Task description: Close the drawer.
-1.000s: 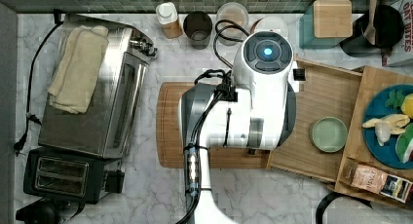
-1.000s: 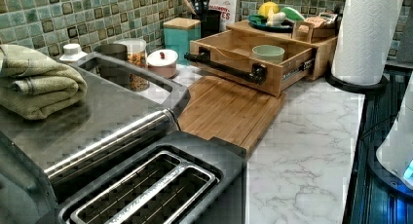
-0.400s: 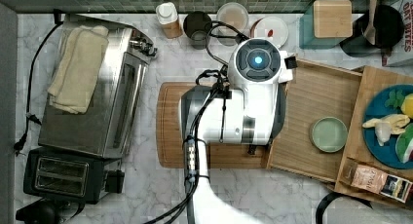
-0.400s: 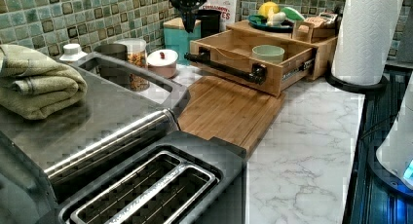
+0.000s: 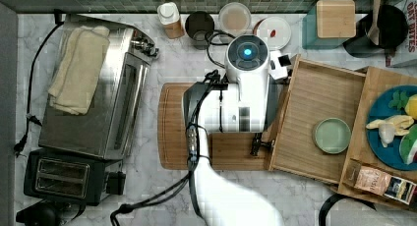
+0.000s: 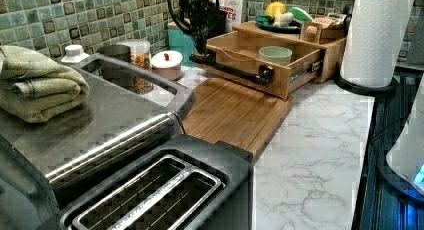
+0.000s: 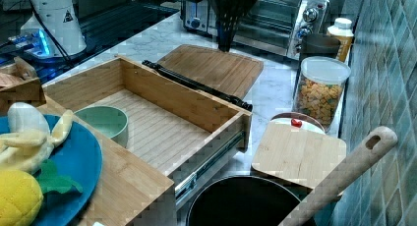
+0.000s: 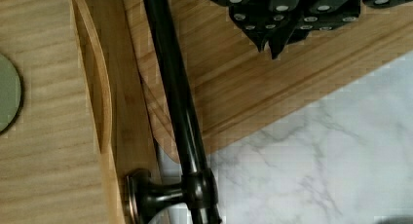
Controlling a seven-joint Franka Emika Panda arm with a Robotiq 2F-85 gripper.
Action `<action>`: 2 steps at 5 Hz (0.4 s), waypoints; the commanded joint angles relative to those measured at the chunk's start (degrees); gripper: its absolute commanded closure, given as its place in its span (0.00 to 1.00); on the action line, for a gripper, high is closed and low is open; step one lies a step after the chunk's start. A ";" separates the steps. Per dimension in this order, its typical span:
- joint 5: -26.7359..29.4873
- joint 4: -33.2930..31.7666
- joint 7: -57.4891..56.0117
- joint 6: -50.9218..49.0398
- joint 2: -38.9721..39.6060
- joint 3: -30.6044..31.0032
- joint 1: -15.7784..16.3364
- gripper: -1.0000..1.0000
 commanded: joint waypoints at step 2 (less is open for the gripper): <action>-6.93 -0.29 -1.44 8.84 3.08 0.23 1.17 1.00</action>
